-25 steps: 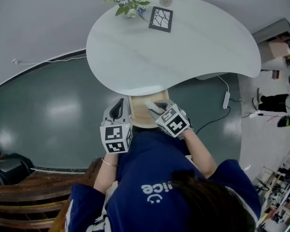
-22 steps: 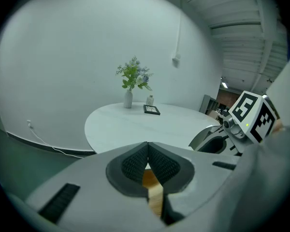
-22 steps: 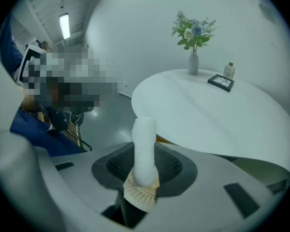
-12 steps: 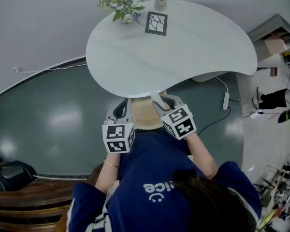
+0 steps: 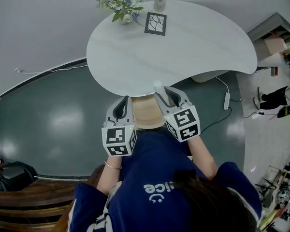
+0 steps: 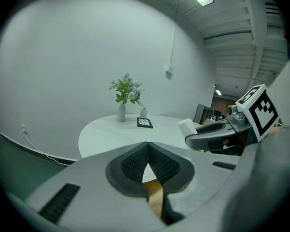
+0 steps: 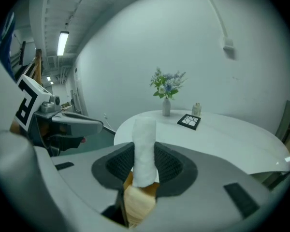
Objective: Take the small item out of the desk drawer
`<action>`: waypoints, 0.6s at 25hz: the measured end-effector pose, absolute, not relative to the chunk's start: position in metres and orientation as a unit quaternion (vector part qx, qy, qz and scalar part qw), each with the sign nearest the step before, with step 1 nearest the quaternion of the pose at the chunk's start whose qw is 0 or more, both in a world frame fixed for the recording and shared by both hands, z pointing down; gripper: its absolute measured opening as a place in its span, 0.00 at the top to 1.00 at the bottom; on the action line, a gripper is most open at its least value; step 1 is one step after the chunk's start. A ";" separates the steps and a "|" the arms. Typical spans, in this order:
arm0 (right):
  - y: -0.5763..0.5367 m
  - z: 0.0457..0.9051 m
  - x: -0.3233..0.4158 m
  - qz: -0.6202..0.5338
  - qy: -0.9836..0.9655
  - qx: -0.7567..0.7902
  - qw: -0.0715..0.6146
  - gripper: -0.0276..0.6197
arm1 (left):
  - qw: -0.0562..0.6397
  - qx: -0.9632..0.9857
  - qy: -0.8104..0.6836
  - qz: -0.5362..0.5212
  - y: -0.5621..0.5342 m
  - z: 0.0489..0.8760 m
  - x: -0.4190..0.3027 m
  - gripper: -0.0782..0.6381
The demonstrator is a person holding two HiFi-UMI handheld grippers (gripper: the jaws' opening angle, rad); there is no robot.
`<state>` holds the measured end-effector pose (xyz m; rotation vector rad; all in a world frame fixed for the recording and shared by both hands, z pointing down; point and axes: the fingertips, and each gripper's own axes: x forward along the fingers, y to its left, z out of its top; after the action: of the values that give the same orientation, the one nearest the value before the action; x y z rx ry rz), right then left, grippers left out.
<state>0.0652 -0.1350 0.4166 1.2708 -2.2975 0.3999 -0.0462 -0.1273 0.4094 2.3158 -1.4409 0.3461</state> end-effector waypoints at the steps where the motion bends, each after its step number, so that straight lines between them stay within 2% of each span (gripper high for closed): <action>1: -0.137 0.411 0.066 0.140 -0.840 0.469 0.233 0.75 | 0.192 0.827 -0.514 0.120 -0.128 0.406 -0.046 0.89; 11: -0.152 0.359 0.072 0.094 -0.840 0.512 0.153 0.75 | 0.144 0.826 -0.539 0.081 -0.140 0.367 -0.053 0.89; 15: -0.154 0.353 0.078 0.093 -0.832 0.527 0.142 0.75 | 0.133 0.821 -0.551 0.061 -0.142 0.356 -0.057 0.89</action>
<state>0.0780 -0.1537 0.3535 1.5219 -2.4021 0.2696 -0.0568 -0.1422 0.3556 2.3825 -1.5983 0.1780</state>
